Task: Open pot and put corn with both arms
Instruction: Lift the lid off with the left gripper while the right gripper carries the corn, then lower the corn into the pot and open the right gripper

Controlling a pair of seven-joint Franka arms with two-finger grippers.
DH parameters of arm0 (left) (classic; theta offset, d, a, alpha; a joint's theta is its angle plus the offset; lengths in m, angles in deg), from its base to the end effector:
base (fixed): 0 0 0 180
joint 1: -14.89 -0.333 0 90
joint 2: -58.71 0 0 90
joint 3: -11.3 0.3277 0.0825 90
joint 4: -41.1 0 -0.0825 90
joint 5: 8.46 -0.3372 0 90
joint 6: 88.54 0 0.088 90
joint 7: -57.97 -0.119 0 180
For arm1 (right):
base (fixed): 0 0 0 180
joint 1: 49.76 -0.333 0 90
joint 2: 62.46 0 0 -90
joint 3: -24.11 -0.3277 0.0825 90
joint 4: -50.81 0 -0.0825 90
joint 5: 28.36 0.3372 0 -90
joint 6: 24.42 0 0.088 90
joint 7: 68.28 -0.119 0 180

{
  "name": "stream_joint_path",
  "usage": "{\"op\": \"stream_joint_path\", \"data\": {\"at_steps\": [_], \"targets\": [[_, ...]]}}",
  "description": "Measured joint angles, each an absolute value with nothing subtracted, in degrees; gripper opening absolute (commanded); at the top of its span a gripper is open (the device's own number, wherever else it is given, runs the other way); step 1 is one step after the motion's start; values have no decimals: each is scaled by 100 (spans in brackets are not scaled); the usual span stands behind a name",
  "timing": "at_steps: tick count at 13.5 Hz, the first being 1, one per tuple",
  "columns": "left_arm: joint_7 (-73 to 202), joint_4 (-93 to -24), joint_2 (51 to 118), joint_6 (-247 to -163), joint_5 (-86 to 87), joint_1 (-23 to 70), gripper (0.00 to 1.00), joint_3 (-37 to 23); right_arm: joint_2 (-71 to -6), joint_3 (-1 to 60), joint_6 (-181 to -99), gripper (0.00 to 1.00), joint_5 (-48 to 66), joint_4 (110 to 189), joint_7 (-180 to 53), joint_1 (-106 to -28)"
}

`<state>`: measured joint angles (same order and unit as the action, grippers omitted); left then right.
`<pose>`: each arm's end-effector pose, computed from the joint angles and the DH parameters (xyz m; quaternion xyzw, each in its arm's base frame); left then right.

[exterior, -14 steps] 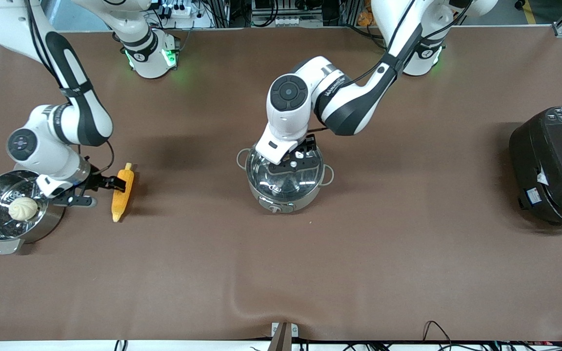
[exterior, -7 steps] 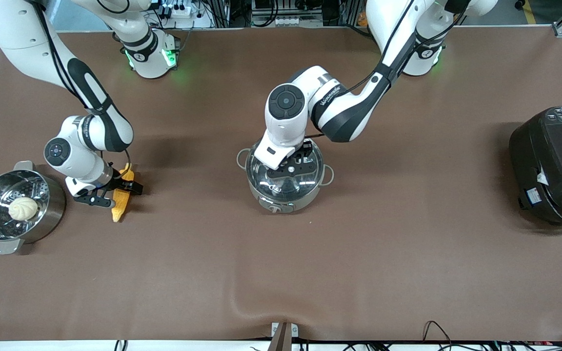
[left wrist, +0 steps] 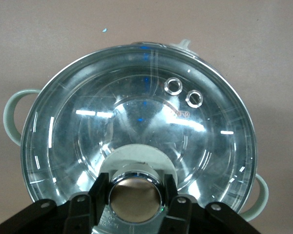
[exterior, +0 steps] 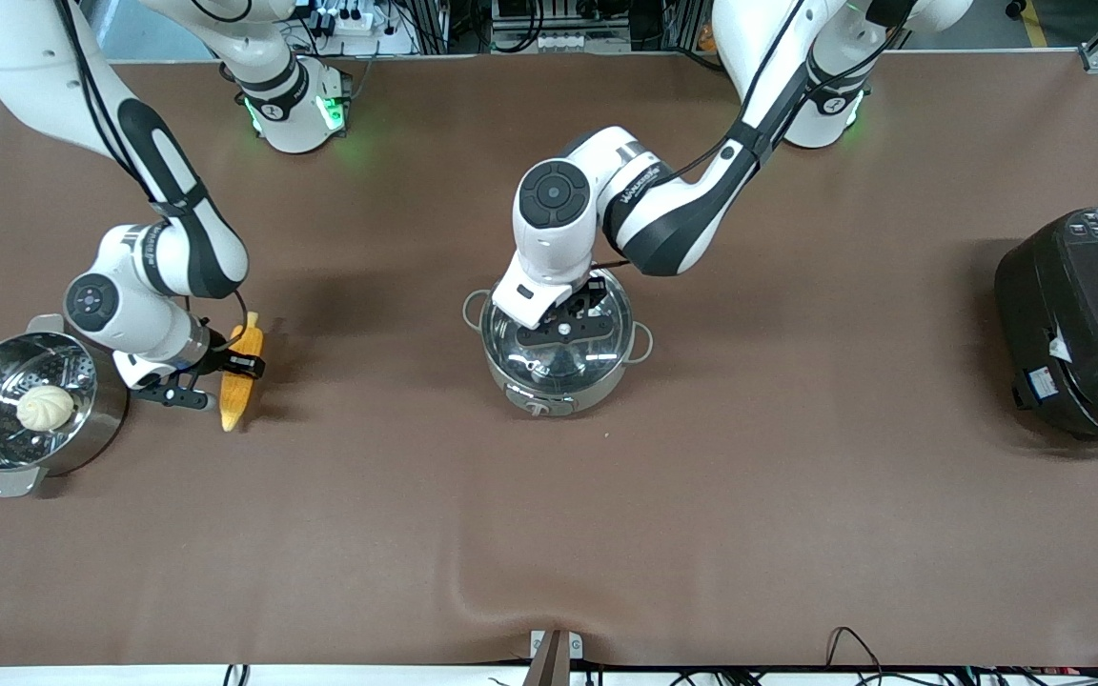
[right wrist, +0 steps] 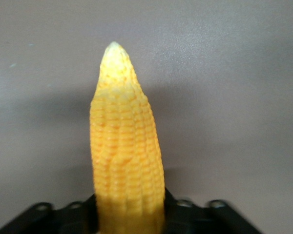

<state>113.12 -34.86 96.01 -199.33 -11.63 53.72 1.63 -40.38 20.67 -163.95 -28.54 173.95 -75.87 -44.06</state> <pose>0.4798 -0.4948 0.3679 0.9975 0.0638 -0.0307 0.0024 0.5351 -0.0216 0.2490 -0.9950 0.0861 0.0497 0.0081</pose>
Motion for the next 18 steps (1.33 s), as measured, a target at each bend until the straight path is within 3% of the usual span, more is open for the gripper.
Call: {"op": "stream_joint_path", "data": {"at_steps": [4, 9, 13, 16, 18], "targets": [[10967, -3289, 8980, -19057, -1330, 5088, 0, 290, -4401, 2038, -15115, 0, -2851, 16592, -7670, -4749], [9350, -3398, 8048, -18286, -1354, 3575, 0, 342, -4414, 1962, -14468, 0, -2740, 15690, -8049, -5448], [7794, -3856, 8047, -18315, -1323, 2250, 0, 322, -4395, 1919, -14052, 0, -2703, 14832, -10020, -7090], [7172, -4612, 8069, -18891, -1302, 1611, 0, 311, -4109, 1917, -14064, 0, -2731, 14377, -11626, -8480], [7009, -5268, 8048, -19582, -1300, 1440, 0, 302, -3652, 1939, -14238, 10, -2856, 14008, -12461, -9095]]}}
